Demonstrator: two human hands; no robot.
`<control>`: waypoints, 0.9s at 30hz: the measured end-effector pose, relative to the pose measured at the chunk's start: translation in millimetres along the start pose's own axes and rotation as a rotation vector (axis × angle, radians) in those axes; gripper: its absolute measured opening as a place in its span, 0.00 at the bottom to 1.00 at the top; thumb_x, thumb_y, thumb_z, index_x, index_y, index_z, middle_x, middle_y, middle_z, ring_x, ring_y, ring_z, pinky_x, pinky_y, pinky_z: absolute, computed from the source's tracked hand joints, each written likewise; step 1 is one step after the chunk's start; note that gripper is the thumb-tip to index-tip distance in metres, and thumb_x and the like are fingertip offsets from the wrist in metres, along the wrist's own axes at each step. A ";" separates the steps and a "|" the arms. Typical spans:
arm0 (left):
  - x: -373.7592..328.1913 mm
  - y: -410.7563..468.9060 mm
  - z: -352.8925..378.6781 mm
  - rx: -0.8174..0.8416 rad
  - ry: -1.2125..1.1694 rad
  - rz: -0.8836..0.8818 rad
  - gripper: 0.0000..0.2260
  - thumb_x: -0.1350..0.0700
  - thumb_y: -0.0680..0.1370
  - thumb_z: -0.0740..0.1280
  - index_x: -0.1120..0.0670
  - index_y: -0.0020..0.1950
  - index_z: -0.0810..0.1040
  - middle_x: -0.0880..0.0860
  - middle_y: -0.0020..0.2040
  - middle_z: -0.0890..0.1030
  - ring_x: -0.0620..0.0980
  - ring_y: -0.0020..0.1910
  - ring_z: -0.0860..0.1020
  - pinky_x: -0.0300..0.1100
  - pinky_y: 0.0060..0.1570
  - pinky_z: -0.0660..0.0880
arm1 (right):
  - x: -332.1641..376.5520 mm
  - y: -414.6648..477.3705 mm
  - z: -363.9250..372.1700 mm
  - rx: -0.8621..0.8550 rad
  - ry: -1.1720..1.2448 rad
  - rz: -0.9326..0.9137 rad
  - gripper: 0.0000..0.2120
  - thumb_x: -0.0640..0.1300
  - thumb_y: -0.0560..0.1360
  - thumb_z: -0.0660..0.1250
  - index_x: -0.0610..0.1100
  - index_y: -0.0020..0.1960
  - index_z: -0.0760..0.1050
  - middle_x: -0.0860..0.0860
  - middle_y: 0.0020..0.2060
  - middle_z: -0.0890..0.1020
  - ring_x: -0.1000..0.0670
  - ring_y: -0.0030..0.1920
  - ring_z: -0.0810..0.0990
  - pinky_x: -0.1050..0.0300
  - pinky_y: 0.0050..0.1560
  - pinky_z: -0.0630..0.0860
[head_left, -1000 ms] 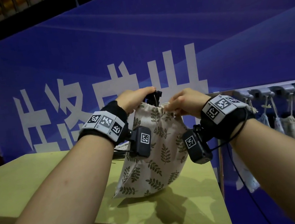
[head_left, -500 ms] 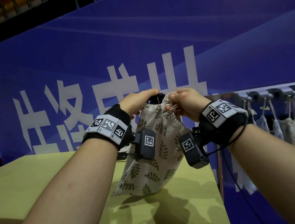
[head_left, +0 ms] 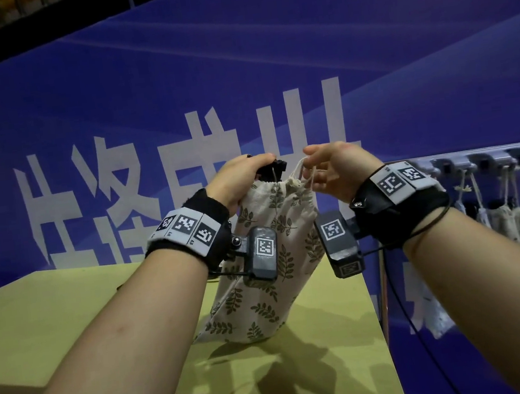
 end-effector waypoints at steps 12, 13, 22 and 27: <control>-14.4 -3.7 10.8 0.040 -0.048 0.141 0.03 0.56 0.79 0.68 0.54 0.46 0.78 0.52 0.45 0.80 0.50 0.47 0.79 0.47 0.55 0.76 | 15.2 2.4 4.1 -0.072 -0.050 -0.141 0.09 0.30 0.76 0.59 0.42 0.49 0.73 0.48 0.36 0.74 0.52 0.32 0.71 0.57 0.39 0.72; -16.3 -5.1 12.7 0.055 -0.055 0.142 0.03 0.56 0.79 0.68 0.54 0.45 0.78 0.52 0.44 0.81 0.50 0.47 0.79 0.47 0.55 0.76 | 17.2 2.3 3.9 -0.085 -0.057 -0.155 0.10 0.30 0.76 0.58 0.42 0.49 0.73 0.48 0.37 0.74 0.52 0.33 0.72 0.57 0.39 0.72; -19.7 -8.6 21.4 0.053 0.057 0.197 0.10 0.49 0.82 0.61 0.53 0.51 0.78 0.52 0.48 0.80 0.48 0.49 0.78 0.43 0.55 0.74 | 31.1 -0.5 6.3 -0.086 -0.052 -0.234 0.13 0.29 0.77 0.55 0.43 0.49 0.73 0.48 0.35 0.75 0.51 0.35 0.74 0.56 0.44 0.74; -19.9 -11.4 23.9 0.087 0.059 0.181 0.16 0.42 0.82 0.58 0.51 0.51 0.78 0.50 0.50 0.82 0.49 0.52 0.79 0.50 0.61 0.74 | 30.9 -1.2 5.3 -0.066 0.120 -0.226 0.12 0.29 0.76 0.57 0.43 0.48 0.74 0.48 0.35 0.78 0.52 0.35 0.76 0.56 0.44 0.74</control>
Point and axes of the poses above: each hand's wrist, its own y-axis towards the middle knuckle, its own z-axis out of the palm, x = y × z, the point moved 8 cm from there along y, towards the middle knuckle
